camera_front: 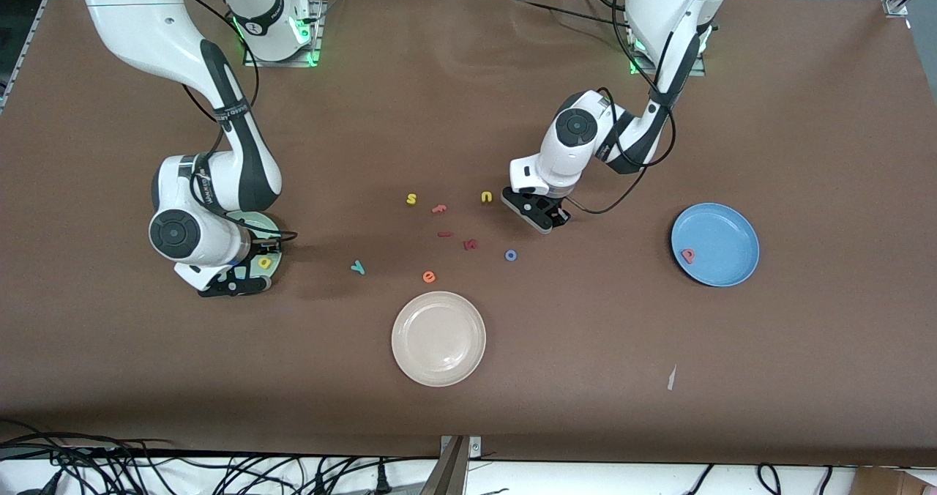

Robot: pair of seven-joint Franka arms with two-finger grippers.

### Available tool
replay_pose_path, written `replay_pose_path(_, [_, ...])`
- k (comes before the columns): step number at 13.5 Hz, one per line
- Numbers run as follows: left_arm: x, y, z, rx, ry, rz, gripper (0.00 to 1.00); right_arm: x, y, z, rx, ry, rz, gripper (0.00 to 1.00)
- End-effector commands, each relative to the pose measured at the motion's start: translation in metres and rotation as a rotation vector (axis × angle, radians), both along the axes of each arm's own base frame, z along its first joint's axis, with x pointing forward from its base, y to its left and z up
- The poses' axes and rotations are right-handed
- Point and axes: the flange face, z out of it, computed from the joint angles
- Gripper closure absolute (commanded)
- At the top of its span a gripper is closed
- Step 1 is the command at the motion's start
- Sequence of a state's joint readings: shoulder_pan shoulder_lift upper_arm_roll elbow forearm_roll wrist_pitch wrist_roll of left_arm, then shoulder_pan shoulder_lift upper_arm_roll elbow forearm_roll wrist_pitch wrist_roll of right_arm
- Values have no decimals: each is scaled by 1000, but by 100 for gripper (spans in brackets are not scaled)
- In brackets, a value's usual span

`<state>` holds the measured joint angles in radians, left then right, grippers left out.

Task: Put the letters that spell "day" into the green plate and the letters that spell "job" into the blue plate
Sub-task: 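Drop the cyan j on the blue plate while the right gripper reaches y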

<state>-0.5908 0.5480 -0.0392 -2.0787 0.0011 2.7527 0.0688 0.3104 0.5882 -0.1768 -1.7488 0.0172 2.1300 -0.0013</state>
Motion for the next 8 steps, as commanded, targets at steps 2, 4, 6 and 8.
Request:
replay_pose_path(2, [5, 4, -9, 26, -15, -25, 79, 1, 37, 25, 37, 2, 28, 0])
replay_pose_path(4, [10, 10, -8, 30, -19, -14, 89, 2, 50, 30, 55, -8, 40, 0])
replay_pose_path(6, [16, 16, -1, 32, -31, -3, 90, 2, 83, 32, 99, -15, 72, 0])
replay_pose_path(8, [32, 33, 20, 17, -57, 57, 90, 1, 101, 19, 113, -10, 109, 0])
